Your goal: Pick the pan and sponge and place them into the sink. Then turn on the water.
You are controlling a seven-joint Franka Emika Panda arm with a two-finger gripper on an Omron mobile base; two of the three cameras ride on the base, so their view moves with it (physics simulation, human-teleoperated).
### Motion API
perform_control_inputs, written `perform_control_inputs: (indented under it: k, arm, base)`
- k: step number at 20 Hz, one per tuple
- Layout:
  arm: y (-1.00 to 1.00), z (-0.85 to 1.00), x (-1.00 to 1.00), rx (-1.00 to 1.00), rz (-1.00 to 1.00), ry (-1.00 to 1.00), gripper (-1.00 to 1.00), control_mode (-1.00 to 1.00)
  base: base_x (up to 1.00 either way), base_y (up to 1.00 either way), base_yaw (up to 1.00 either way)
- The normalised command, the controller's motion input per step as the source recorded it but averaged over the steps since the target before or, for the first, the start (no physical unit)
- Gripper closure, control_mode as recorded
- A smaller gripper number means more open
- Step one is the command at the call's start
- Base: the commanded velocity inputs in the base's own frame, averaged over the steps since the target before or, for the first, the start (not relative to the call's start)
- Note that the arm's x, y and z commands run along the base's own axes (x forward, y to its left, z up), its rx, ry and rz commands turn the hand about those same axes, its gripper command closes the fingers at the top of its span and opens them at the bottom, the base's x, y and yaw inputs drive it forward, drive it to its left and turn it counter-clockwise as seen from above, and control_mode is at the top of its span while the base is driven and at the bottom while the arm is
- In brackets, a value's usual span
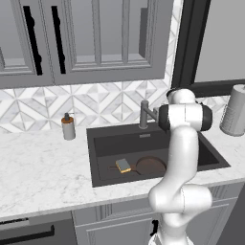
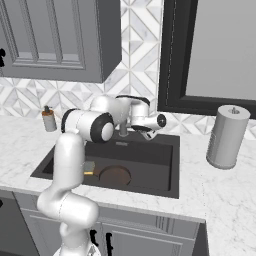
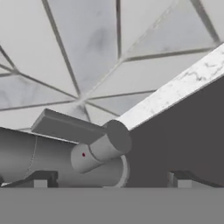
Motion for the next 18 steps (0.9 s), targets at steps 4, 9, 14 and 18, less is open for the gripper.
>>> perform_control_inputs:
  k: [4,9,14,18]
  arm:
    - [0.00,-0.02,0.31,-0.01,0.00,0.00,-1.00,-1.00]
    - [0.00,-0.07,0.31,-0.02,0.00,0.00,-1.00,-1.00]
    - [0.05,-0.08,0.18,0.00,0.00,0.00,-1.00,-1.00]
    - [0.26,-0.01,-0.05,0.00,0.00,-0.14,-1.00,-1.00]
  base:
    - [0.00,0.00,0.00]
    - [0.00,0.00,0.00]
    - [0.00,0.00,0.00]
    - [0.00,0.00,0.00]
